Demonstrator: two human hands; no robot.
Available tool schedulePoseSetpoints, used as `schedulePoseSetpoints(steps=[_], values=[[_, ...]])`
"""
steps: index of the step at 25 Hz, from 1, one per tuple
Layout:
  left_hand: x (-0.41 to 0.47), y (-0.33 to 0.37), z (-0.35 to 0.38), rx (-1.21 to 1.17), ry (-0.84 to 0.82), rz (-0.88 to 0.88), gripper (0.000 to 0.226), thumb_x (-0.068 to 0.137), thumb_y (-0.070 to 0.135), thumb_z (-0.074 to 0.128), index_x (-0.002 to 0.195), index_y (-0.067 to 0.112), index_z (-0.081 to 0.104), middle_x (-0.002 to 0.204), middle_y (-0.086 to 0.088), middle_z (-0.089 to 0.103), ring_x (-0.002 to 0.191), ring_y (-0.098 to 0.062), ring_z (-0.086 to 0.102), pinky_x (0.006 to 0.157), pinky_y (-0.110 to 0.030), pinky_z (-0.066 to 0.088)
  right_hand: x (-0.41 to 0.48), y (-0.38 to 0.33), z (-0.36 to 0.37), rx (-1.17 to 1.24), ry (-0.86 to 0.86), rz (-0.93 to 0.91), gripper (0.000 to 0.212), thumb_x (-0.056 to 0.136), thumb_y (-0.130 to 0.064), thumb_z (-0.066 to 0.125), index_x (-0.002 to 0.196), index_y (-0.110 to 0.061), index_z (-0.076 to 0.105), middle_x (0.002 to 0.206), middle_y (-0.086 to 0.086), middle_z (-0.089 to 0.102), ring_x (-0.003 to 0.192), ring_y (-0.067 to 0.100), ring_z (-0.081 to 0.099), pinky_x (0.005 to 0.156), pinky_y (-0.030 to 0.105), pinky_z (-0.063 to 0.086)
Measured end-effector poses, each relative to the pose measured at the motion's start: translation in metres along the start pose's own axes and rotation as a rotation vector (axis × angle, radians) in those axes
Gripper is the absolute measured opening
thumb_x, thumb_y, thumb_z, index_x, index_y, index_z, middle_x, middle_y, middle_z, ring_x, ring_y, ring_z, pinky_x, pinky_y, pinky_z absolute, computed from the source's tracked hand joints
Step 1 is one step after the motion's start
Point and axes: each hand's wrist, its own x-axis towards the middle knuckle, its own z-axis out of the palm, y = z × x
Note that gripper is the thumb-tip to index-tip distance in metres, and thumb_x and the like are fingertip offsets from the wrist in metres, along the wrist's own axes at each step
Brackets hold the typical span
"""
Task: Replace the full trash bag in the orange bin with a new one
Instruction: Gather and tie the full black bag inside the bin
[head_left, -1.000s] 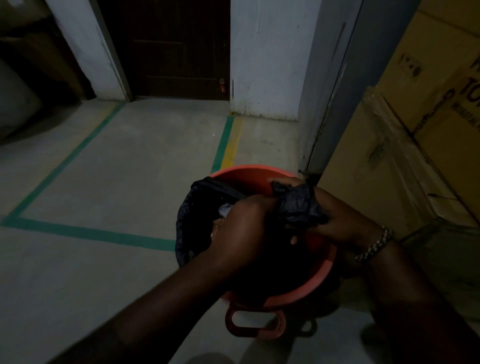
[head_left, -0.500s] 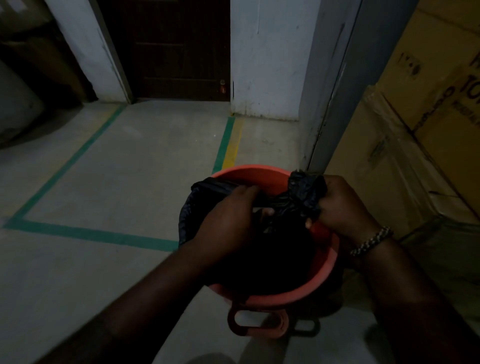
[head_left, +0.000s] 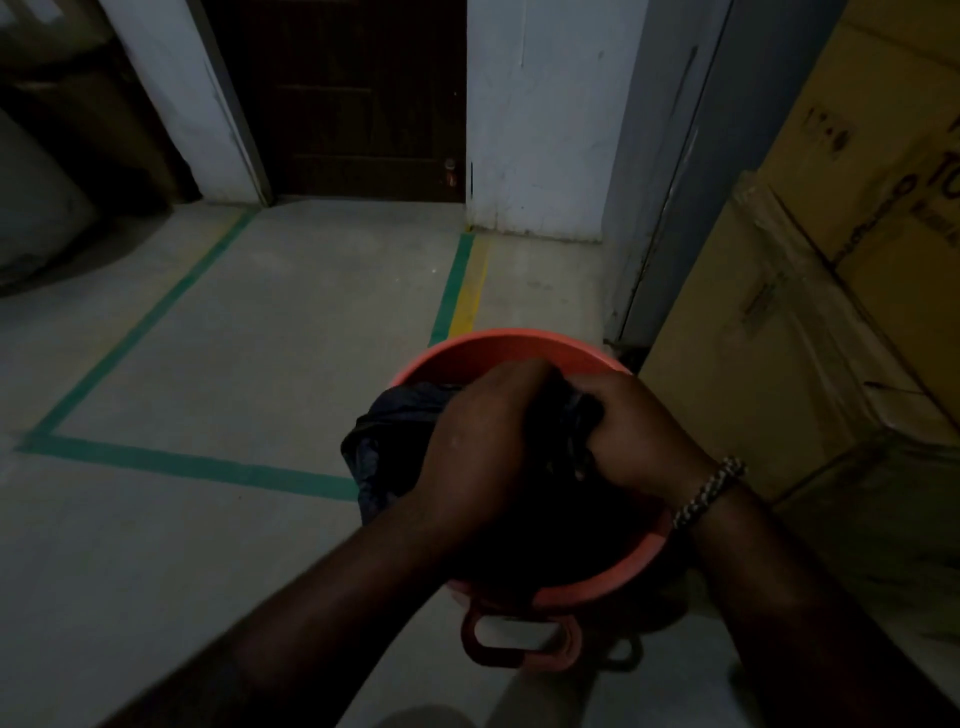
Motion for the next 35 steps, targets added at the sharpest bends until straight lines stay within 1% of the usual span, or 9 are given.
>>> schedulePoseSetpoints(steps=[2, 7, 10, 14, 18, 22, 28, 32, 35], values=[[0.0, -0.006, 0.002, 0.055, -0.023, -0.06, 0.022, 0.087, 0.039, 0.058, 0.083, 0.027, 0.04, 0.083, 0.006, 0.05, 0.076, -0.02, 0.055, 0.062, -0.04, 0.043, -0.002, 0.005, -0.002, -0.052, 0.168, 0.013, 0.031, 0.084, 0.002, 0.062, 0.07, -0.025, 0.07, 0.065, -0.018, 0.067, 0.063, -0.009, 0.059, 0.056, 0.018, 0.045], [0.006, -0.054, -0.021, 0.404, -0.058, -0.256, 0.024, 0.084, 0.038, 0.061, 0.105, 0.029, 0.067, 0.095, -0.001, 0.072, 0.086, -0.026, 0.071, 0.071, -0.035, 0.056, 0.005, 0.026, -0.017, 0.056, 0.394, 0.202, 0.023, 0.083, -0.001, 0.069, 0.072, -0.02, 0.069, 0.075, 0.005, 0.072, 0.053, 0.016, 0.069, 0.047, 0.027, 0.049], [0.007, -0.043, -0.029, 0.26, 0.004, -0.209, 0.025, 0.079, 0.047, 0.063, 0.097, 0.031, 0.069, 0.084, 0.002, 0.073, 0.078, -0.018, 0.072, 0.068, -0.033, 0.056, 0.007, 0.018, -0.006, 0.114, 0.268, 0.084, 0.034, 0.077, 0.006, 0.072, 0.096, -0.022, 0.071, 0.096, -0.001, 0.072, 0.07, 0.018, 0.072, 0.057, 0.031, 0.057], [0.005, -0.011, -0.013, 0.1, -0.153, -0.013, 0.041, 0.085, 0.059, 0.048, 0.089, 0.025, 0.069, 0.082, 0.003, 0.072, 0.081, -0.015, 0.07, 0.069, -0.036, 0.053, 0.005, 0.002, 0.016, 0.099, 0.015, -0.084, 0.06, 0.079, 0.008, 0.062, 0.132, -0.02, 0.062, 0.127, -0.005, 0.067, 0.116, 0.008, 0.063, 0.098, 0.024, 0.049], [0.011, -0.034, -0.024, 0.28, -0.056, -0.164, 0.021, 0.085, 0.045, 0.055, 0.088, 0.024, 0.053, 0.076, 0.002, 0.063, 0.07, -0.023, 0.063, 0.061, -0.036, 0.052, 0.006, 0.016, -0.006, -0.011, 0.393, 0.088, 0.038, 0.075, 0.011, 0.058, 0.08, -0.02, 0.079, 0.076, -0.003, 0.075, 0.069, 0.01, 0.069, 0.068, 0.029, 0.055], [0.014, -0.07, -0.044, 0.35, -0.086, -0.301, 0.02, 0.077, 0.038, 0.056, 0.095, 0.029, 0.06, 0.076, 0.001, 0.067, 0.07, -0.026, 0.068, 0.064, -0.035, 0.057, 0.011, 0.029, -0.016, 0.163, 0.455, 0.197, 0.036, 0.076, 0.014, 0.053, 0.079, -0.017, 0.072, 0.068, 0.002, 0.07, 0.048, 0.016, 0.067, 0.049, 0.03, 0.05], [0.01, -0.018, -0.027, 0.052, -0.12, -0.072, 0.017, 0.083, 0.042, 0.069, 0.091, 0.029, 0.074, 0.08, 0.005, 0.073, 0.076, -0.004, 0.07, 0.066, -0.029, 0.051, 0.01, 0.009, 0.027, 0.125, -0.01, -0.168, 0.061, 0.078, -0.009, 0.073, 0.134, -0.027, 0.059, 0.131, -0.01, 0.065, 0.124, 0.006, 0.058, 0.106, 0.031, 0.046], [0.013, -0.03, -0.029, 0.04, -0.076, -0.082, 0.023, 0.077, 0.034, 0.071, 0.098, 0.026, 0.073, 0.086, 0.001, 0.075, 0.083, -0.013, 0.072, 0.073, -0.035, 0.056, 0.014, 0.021, 0.011, -0.034, 0.184, -0.066, 0.012, 0.079, -0.005, 0.07, 0.078, -0.017, 0.07, 0.076, -0.005, 0.069, 0.076, 0.012, 0.067, 0.071, 0.043, 0.056], [0.017, -0.055, -0.041, 0.138, -0.067, -0.199, 0.027, 0.072, 0.042, 0.066, 0.097, 0.031, 0.069, 0.085, 0.003, 0.074, 0.078, -0.014, 0.072, 0.071, -0.034, 0.057, 0.015, 0.031, -0.01, -0.024, 0.38, 0.133, 0.017, 0.081, 0.001, 0.066, 0.086, -0.014, 0.072, 0.09, -0.001, 0.067, 0.073, 0.017, 0.067, 0.061, 0.039, 0.059]])
